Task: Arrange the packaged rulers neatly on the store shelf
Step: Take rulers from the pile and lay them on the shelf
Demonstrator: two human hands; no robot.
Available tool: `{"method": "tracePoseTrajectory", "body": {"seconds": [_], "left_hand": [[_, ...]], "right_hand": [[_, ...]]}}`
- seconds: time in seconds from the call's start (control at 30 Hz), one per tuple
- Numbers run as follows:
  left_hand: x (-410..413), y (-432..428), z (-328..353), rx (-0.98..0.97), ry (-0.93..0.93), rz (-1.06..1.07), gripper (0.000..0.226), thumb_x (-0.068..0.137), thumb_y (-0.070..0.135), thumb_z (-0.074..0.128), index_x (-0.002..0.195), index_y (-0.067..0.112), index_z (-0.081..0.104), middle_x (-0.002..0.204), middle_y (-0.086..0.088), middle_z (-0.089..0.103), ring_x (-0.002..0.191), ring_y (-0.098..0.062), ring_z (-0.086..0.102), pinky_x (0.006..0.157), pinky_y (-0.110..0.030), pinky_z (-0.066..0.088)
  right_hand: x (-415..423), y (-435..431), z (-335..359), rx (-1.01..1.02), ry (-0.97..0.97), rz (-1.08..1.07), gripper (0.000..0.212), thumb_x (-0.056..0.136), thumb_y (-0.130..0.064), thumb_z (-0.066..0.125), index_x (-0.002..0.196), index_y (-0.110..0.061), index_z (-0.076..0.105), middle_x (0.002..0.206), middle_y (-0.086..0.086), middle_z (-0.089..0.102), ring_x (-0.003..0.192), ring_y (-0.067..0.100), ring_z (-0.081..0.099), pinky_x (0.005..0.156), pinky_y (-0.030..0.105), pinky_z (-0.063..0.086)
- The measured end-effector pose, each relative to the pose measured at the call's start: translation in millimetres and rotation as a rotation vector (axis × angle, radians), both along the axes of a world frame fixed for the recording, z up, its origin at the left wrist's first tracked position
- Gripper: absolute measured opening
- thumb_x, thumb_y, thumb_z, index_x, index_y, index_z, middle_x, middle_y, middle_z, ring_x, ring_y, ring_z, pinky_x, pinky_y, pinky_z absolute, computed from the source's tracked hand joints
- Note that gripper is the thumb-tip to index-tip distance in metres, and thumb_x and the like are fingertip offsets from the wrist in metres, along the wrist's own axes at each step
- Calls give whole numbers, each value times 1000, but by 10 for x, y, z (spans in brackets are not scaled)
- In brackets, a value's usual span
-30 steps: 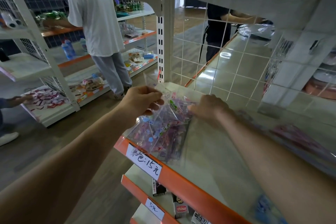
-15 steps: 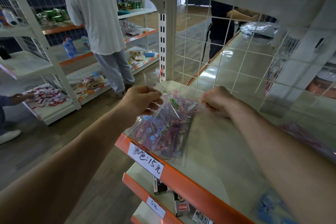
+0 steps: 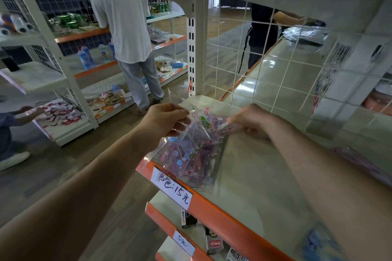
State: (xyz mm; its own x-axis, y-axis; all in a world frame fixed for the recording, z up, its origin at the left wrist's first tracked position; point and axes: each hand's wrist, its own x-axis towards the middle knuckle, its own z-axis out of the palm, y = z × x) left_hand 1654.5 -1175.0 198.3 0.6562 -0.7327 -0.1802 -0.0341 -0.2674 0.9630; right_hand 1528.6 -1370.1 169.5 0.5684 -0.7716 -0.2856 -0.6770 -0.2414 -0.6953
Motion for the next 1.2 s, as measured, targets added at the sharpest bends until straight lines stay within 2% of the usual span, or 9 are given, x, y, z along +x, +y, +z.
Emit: {"method": "tracePoseTrajectory", "body": {"seconds": [0.17,0.27,0.4,0.57,0.67,0.83,0.97,1.1,1.2], "left_hand": [[5,-9,24,-19,17,14,8,91,13,59,89,9,65,81,-5,69,65,-15,59,65,-27,49],[-18,-33,44,-19,30,8,9,91,13,59,93,7,65,82,-6,68,67,-16,59,66,-28,48],[-97,-74,72,-34,38,13,10,92,13,58,96,6,64,79,-5,68,64,-14,59,61,-25,49],[-417,-217,30,-51,41,-50,10,93,14,57,90,10,66,82,-5,69,64,-13,59,58,-25,48],[-773,-345,-37,-102,164,-128,13,94,12,54,84,9,62,80,-9,67,59,-15,60,52,-25,48],[-1362,-477,-112,-147,325,-209,11,97,12,48,92,9,58,78,-10,70,61,-21,68,58,-33,57],[-1736,-482,-229,-225,339,-206,13,98,13,46,95,10,59,81,-10,71,59,-20,66,48,-25,51],[-1997,-432,-396,-306,355,-201,17,99,11,44,101,9,61,81,-7,70,61,-20,64,50,-26,46],[-2074,-391,-458,-327,324,-210,16,98,12,47,103,10,61,88,-11,69,60,-18,63,50,-25,48]], "right_hand": [[-90,-68,108,102,-296,-129,20,83,2,59,63,-5,57,59,10,51,47,16,44,46,19,38],[-176,-75,226,42,-407,-138,12,88,-4,58,77,-3,62,65,8,57,56,13,53,51,19,49],[-384,-2,366,-95,-531,-116,16,95,-10,52,89,0,63,76,12,66,63,12,66,59,23,57],[-895,225,424,52,-729,-206,8,94,-7,55,93,-2,61,80,14,68,59,11,68,56,22,57],[-1265,358,384,170,-843,-281,9,89,4,57,96,-2,62,80,13,67,57,7,68,55,18,55],[-1903,567,231,212,-957,-372,18,86,9,58,84,-7,66,78,9,68,61,9,68,67,21,58],[-2266,658,32,65,-959,-451,21,83,6,64,77,-14,67,79,3,71,79,15,68,79,26,56],[-2433,794,-183,-240,-912,-357,25,85,5,62,74,-17,67,101,5,70,98,12,66,88,29,53],[-2483,889,-224,-418,-894,-277,20,86,7,60,79,-10,67,102,2,67,99,0,62,85,16,49]]}}
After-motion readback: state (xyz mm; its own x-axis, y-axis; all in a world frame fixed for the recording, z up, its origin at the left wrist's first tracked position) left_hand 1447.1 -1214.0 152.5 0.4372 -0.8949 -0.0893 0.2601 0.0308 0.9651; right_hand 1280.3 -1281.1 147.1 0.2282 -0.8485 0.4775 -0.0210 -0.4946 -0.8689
